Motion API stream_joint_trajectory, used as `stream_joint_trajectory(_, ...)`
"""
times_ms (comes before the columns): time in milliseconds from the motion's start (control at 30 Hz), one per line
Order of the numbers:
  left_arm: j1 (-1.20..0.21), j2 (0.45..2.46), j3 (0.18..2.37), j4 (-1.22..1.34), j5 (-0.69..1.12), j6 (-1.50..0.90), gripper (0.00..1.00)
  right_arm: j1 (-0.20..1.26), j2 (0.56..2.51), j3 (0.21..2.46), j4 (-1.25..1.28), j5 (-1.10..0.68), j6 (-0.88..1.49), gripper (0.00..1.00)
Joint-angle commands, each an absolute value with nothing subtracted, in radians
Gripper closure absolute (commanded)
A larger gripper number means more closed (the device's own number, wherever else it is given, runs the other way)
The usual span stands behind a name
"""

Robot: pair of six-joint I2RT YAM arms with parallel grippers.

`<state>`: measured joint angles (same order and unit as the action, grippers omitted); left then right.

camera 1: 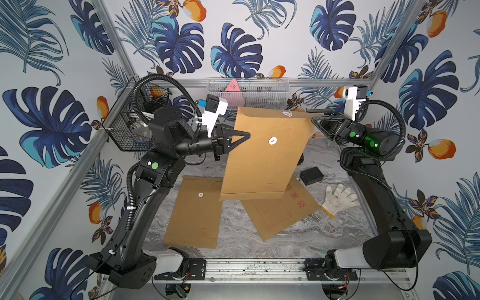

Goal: Open the file bag

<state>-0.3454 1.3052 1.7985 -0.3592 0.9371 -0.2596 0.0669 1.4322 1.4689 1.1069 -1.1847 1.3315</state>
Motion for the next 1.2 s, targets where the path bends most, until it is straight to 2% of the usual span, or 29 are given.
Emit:
stream_joint_trajectory(0,-0.344,1.308,1.802,-0.336,0.941,-0.248,1.0,0.082,1.447,1.491,1.181,-1.216,1.385,0.46)
stream_joint_trajectory(467,-0.343,1.303,1.793,-0.36,0.933,-0.232,1.0,0.101,1.471,1.516,1.236,-1.222,1.436,0.75)
stream_joint_trajectory(900,-0.343,1.305,1.791,-0.4,0.91,-0.204,1.0,0.104,1.465,1.514,1.223,-1.227,1.428,0.86)
stream_joint_trajectory(1167,-0.343,1.299,1.781,-0.409,0.889,-0.195,1.0,0.11,1.457,1.502,1.191,-1.231,1.405,0.98)
